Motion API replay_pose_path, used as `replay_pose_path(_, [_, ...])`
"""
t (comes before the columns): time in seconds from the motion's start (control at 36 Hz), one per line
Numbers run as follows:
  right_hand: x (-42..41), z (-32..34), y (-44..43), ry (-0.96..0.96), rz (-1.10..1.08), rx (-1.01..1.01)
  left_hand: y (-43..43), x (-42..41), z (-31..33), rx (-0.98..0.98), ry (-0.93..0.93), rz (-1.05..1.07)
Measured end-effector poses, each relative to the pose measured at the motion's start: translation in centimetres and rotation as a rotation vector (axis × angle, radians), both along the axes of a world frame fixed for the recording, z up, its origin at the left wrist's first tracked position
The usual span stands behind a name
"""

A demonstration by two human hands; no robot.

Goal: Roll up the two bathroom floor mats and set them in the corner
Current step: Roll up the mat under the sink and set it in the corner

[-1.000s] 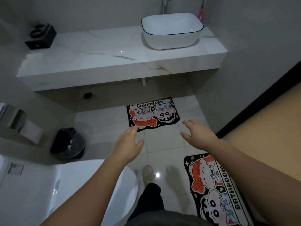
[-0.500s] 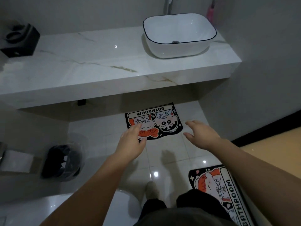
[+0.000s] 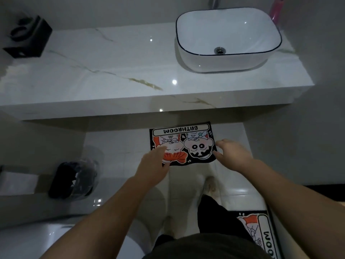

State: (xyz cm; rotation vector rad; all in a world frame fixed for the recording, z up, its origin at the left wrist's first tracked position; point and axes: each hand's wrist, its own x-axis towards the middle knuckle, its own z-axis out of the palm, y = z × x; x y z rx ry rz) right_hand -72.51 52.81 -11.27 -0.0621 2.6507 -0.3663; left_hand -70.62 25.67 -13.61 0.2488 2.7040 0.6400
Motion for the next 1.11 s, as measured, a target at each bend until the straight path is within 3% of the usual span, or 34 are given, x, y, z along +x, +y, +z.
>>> replay_pose_path(0.22, [-7.5, -3.0, 2.9, -0.018, 0.2, -0.033, 4.1, -5.6, -1.9, -0.053, -0.05, 0.093])
replay_pose_path(0.36, [-10.6, -5.7, 3.2, -0.04, 0.333, -0.03, 3.9, -7.9, -4.1, 0.013, -0.024, 0.095])
replay_pose_path(0.64, [-14.1, -11.8, 0.5, -0.183, 0.364, 0.029, -0.5, -10.8, -9.7, -0.088, -0.136, 0.051])
replay_pose_path(0.81, [-16.6, -19.1, -1.6, -0.151, 0.327, 0.065, -3.0, -15.2, -16.7, -0.08, -0.116, -0.022])
replay_pose_path(1.11, [-21.3, -39.0, -1.6, -0.026, 0.368, 0.026, -1.1, -22.7, -36.7, -0.147, -0.019, -0.253])
